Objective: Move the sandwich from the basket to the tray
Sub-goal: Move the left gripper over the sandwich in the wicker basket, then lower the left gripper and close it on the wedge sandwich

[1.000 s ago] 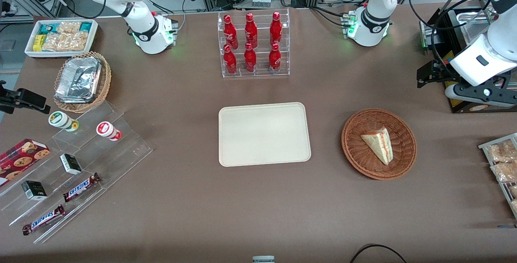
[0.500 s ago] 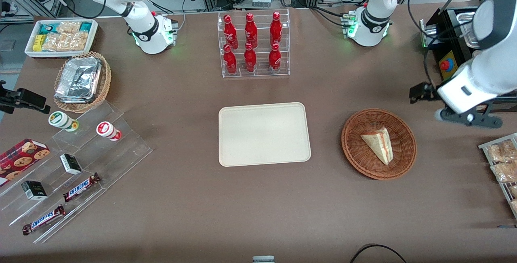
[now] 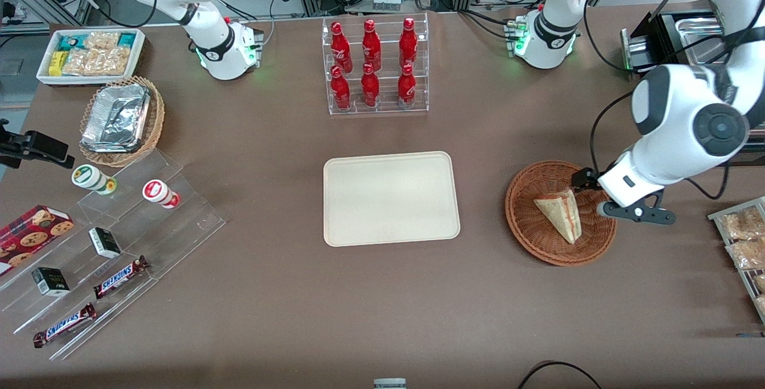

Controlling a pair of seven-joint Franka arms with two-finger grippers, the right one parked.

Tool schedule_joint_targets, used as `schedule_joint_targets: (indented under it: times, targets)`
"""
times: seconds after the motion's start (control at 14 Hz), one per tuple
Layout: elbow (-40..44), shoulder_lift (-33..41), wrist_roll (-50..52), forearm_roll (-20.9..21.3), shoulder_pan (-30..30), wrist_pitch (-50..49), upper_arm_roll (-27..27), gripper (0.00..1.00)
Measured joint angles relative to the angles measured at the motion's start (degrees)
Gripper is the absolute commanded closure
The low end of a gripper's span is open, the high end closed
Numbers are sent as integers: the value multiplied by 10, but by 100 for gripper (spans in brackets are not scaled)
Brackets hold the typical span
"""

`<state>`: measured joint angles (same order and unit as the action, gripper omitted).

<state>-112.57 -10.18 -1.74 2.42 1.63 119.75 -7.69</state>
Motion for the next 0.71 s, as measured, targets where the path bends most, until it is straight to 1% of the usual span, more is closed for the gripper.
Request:
schedule_joint_targets:
  times: [0.14,0.29,0.5,0.57,0.71]
  targets:
    - [-60,0,75,1,1,97,0,0]
    - [-103,1,187,1,1,171,0,0]
    - [-118,0,370,1,1,189,0,0]
    - [-119,0,405,1,1,188,0,0]
    - [-123,-2,435,1,1,187,0,0]
